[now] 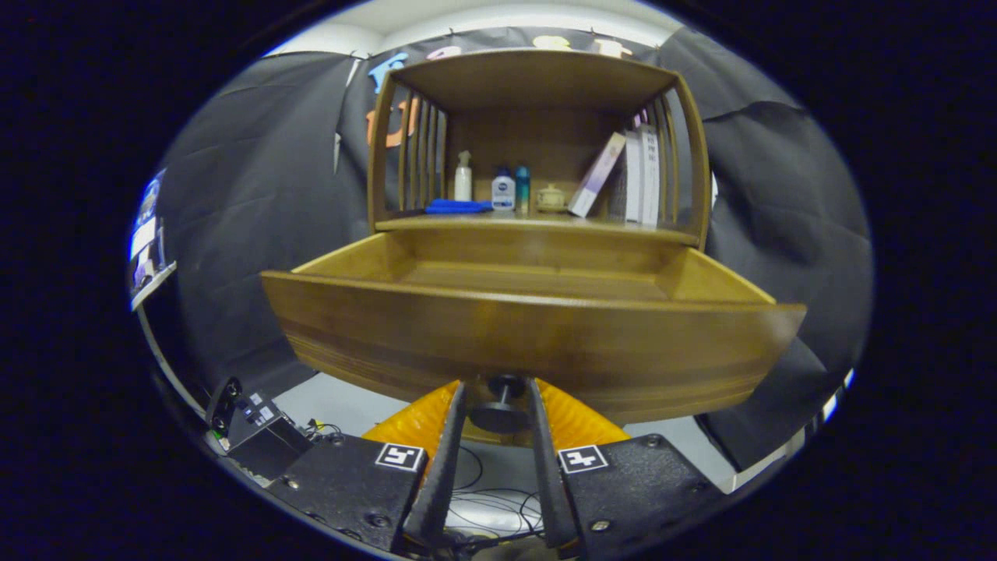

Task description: Pull open the drawer, take out the items inside it, and place them on the countertop above the cabinet.

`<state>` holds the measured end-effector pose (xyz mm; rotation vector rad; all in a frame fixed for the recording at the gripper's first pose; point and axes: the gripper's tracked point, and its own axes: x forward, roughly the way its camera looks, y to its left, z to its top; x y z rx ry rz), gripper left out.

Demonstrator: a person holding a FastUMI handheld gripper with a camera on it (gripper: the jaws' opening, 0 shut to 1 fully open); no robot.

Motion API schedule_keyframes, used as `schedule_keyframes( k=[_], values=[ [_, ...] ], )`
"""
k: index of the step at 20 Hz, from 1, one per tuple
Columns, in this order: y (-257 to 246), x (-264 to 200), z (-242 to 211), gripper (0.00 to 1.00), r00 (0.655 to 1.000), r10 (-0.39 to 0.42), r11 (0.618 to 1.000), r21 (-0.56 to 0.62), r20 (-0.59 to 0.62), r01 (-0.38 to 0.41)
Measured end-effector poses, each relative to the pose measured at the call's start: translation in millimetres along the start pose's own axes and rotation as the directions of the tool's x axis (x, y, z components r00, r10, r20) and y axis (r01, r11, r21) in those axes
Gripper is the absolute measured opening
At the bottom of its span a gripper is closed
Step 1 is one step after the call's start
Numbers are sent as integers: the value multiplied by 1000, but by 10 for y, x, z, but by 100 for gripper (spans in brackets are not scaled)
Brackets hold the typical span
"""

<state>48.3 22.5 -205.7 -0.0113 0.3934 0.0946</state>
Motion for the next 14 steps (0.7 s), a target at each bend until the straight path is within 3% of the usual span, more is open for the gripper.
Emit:
schedule_keyframes(
  k=[1,6,14],
  values=[
    [32,-63,130,50,1000,21,1000,-8,20,-21],
    [124,-26,690,68,992,130,990,65,-10,-129],
    [-48,585,1042,72,960,181,982,82,-214,-167]
  ],
)
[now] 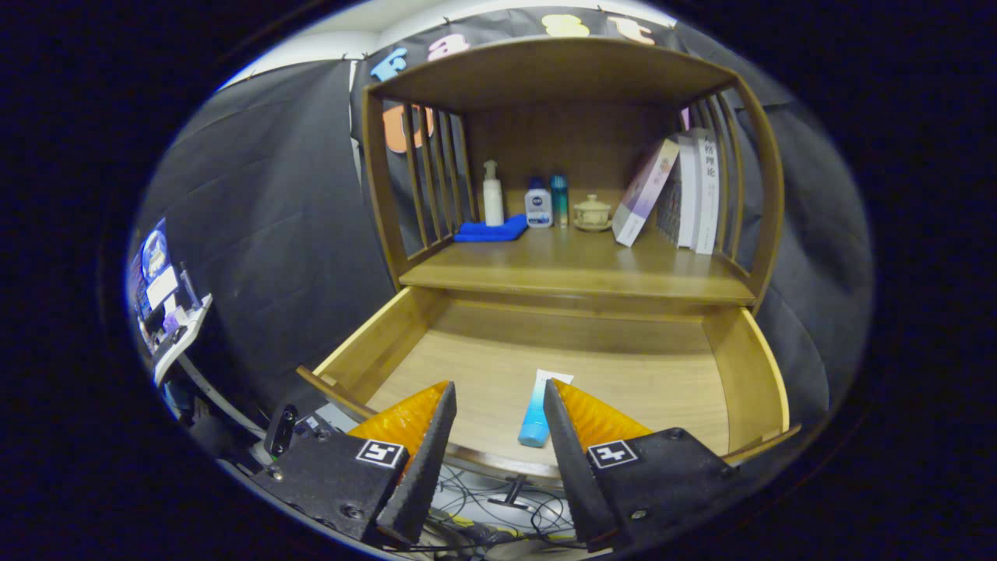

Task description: Pull open the drawer, take out the items inside it, and place them on the countertop above the cabinet.

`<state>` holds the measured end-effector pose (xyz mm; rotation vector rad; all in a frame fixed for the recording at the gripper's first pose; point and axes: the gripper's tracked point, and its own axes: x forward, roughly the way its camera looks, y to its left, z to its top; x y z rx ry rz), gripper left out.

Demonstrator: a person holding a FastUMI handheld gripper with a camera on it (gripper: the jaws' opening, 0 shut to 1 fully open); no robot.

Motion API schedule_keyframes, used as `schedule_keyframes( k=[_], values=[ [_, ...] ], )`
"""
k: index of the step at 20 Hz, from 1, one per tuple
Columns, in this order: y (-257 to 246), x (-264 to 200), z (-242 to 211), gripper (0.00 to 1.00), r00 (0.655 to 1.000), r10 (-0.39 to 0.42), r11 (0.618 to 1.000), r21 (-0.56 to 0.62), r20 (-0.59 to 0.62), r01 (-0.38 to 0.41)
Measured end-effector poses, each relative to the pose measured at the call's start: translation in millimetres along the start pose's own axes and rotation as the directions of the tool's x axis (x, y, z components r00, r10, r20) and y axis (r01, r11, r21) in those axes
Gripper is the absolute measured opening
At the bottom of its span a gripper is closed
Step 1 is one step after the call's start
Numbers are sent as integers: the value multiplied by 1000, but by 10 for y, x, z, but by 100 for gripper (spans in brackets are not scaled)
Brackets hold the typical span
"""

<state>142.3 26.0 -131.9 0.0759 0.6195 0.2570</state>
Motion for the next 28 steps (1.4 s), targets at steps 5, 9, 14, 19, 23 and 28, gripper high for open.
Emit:
schedule_keyframes(
  k=[5,9,14,19,23,28],
  values=[
    [-205,445,-211,72,961,-29,1000,-15,-275,26],
    [-290,766,-424,72,879,-17,997,55,-477,49],
    [-397,973,-542,72,807,-36,992,74,-590,98],
    [-571,1125,-612,72,774,-85,985,64,-628,161],
    [-573,1143,-687,67,747,-94,986,39,-658,159],
    [-671,1168,-698,55,763,-119,982,39,-636,186]
  ],
)
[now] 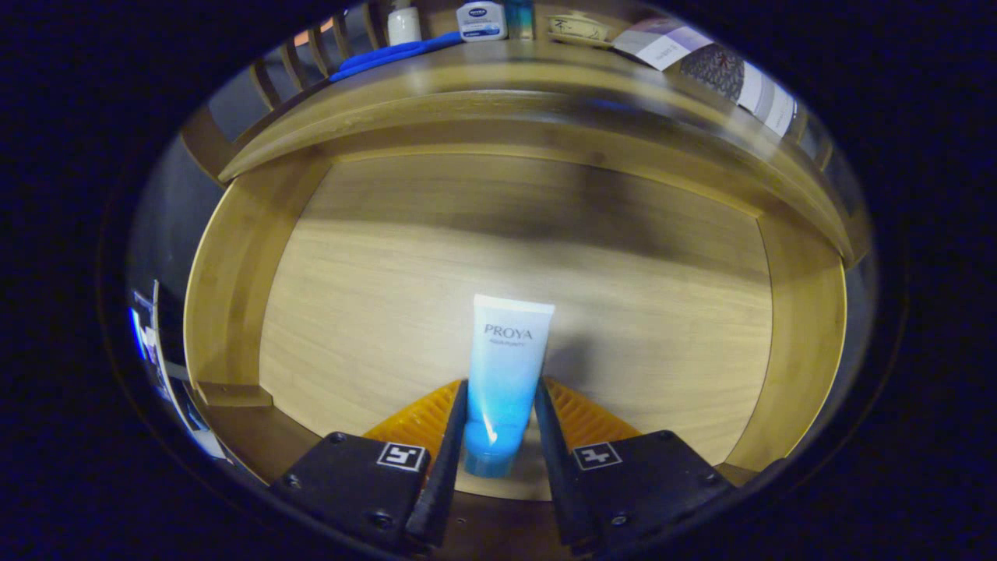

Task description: Pull open the drawer, take out the items inside it, and place them on the countertop above the cabinet.

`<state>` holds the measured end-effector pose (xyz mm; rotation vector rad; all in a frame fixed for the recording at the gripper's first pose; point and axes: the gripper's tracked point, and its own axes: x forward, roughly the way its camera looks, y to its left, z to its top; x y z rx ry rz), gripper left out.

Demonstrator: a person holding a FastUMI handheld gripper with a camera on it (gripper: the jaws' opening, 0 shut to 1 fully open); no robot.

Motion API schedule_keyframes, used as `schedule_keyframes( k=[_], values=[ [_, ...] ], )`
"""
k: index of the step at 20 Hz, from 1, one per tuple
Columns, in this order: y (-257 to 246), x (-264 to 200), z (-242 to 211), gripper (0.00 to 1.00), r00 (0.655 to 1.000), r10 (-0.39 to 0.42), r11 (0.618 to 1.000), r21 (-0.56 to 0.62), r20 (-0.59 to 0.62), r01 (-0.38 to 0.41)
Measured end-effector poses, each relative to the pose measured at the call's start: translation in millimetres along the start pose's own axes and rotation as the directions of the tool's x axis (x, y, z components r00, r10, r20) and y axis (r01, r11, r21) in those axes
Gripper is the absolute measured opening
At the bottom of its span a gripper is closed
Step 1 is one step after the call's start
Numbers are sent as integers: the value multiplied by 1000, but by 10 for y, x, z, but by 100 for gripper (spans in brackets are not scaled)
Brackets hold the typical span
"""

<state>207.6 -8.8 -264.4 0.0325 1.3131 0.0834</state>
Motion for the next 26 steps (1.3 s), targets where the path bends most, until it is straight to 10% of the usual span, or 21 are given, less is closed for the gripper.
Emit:
schedule_keyframes(
  k=[12,26],
  values=[
    [-108,-984,272,45,969,16,1000,-13,248,-14],
    [-279,-1599,1412,45,913,-183,983,37,364,182]
  ],
)
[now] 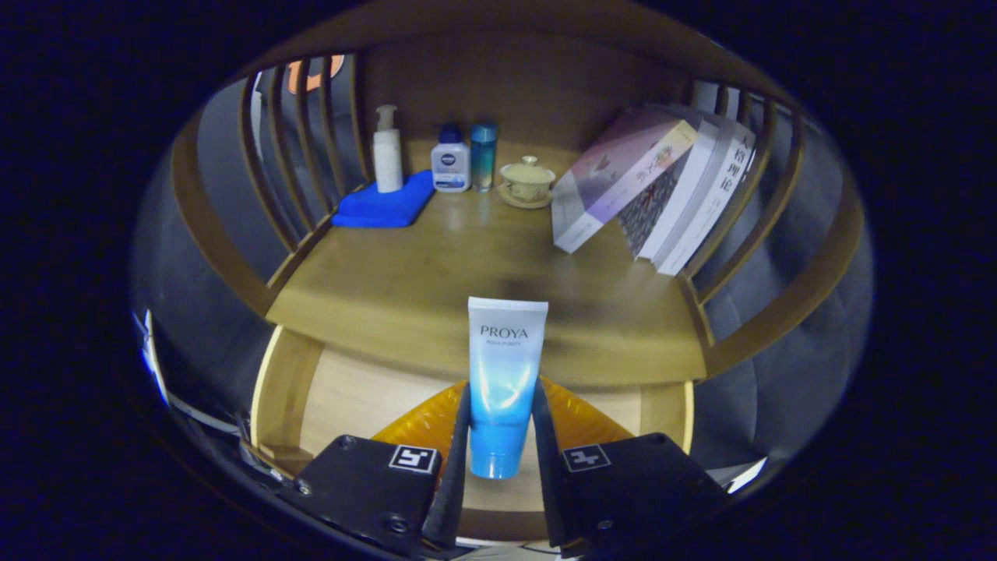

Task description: Pull open the drawer, take out the items inside it, and place them on the countertop above the cabinet.

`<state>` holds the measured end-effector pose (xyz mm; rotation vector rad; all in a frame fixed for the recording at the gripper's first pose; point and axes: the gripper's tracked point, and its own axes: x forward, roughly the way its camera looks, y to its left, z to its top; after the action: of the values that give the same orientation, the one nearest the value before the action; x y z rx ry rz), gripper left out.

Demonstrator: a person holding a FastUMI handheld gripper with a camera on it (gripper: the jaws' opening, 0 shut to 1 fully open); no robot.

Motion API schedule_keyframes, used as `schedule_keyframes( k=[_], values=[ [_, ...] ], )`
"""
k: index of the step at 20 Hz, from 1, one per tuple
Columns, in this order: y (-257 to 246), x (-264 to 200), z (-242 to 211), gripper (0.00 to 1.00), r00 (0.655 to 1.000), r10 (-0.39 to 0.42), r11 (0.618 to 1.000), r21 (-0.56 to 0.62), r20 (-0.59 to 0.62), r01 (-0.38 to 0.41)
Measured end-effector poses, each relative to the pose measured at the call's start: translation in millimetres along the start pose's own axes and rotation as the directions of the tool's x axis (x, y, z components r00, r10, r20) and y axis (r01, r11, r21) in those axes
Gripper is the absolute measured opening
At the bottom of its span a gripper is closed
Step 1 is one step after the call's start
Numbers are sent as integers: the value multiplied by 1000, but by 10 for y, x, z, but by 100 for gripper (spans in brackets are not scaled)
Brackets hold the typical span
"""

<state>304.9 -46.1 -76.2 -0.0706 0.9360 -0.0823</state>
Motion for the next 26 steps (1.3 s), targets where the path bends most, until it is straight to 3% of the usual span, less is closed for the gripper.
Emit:
schedule_keyframes(
  k=[7,11,17,23,26],
  values=[
    [20,481,440,45,999,-38,999,27,34,37],
    [79,825,427,45,999,-30,996,80,30,28],
    [143,1080,505,47,997,-31,998,64,71,26],
    [182,901,463,52,989,-26,997,74,148,15],
    [345,615,401,52,977,18,999,35,213,-26]
  ],
)
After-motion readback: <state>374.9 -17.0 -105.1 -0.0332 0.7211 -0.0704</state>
